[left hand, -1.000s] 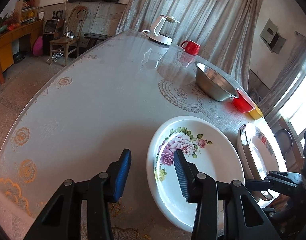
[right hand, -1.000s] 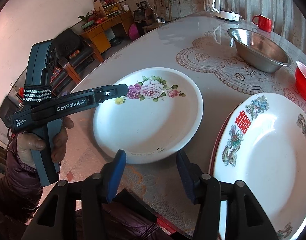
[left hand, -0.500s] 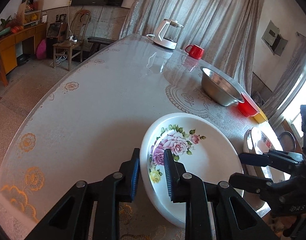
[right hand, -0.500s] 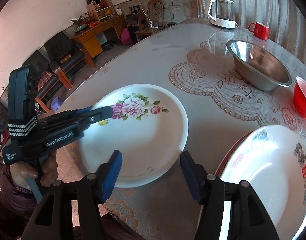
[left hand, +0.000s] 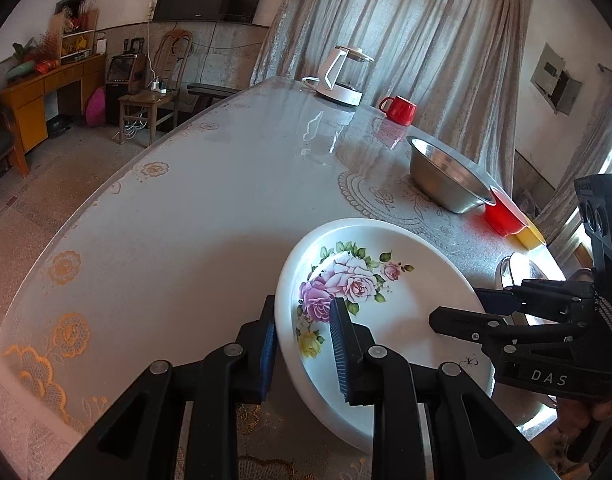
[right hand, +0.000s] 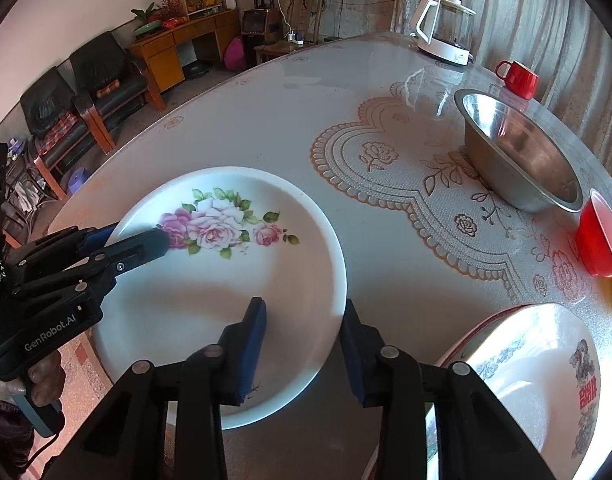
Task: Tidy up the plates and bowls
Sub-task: 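Grasp the rim of the rose-print plate with the right gripper, then lift the rose-print plate and lower it onto the plate stack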
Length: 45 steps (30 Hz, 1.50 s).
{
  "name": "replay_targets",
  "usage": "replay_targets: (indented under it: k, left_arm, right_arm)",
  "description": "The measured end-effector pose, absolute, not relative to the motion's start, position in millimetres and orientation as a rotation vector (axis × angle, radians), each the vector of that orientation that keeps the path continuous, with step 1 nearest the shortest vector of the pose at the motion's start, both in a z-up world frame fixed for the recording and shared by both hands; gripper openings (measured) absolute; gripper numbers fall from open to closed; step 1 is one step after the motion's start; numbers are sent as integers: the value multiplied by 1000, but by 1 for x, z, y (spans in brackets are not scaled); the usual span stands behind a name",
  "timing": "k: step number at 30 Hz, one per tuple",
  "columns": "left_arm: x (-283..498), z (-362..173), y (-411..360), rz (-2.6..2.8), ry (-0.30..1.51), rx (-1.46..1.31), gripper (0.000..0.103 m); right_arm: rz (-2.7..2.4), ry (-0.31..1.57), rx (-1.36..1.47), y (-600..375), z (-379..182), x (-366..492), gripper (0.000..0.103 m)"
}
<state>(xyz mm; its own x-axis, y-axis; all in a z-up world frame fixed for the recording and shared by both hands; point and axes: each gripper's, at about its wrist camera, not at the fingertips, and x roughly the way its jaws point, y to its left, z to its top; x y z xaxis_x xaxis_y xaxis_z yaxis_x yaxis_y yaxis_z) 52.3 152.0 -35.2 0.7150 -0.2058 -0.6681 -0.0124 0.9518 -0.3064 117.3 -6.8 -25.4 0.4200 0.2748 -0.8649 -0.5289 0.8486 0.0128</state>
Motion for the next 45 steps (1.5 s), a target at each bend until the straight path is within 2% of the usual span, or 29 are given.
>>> replay_targets:
  k: [6,29,45]
  left_arm:
    - [48,-36,155,-77,765,-380,25]
    - [48,-20,139,-120,755,-426,25]
    - [53,26,99,-219,674,-360,25]
  right_arm:
    - [489,1003,-271,0,-26,116,44]
    - [442,894,-132,-27,-5,108,44]
    - [403,807,35,-79,27,93,44]
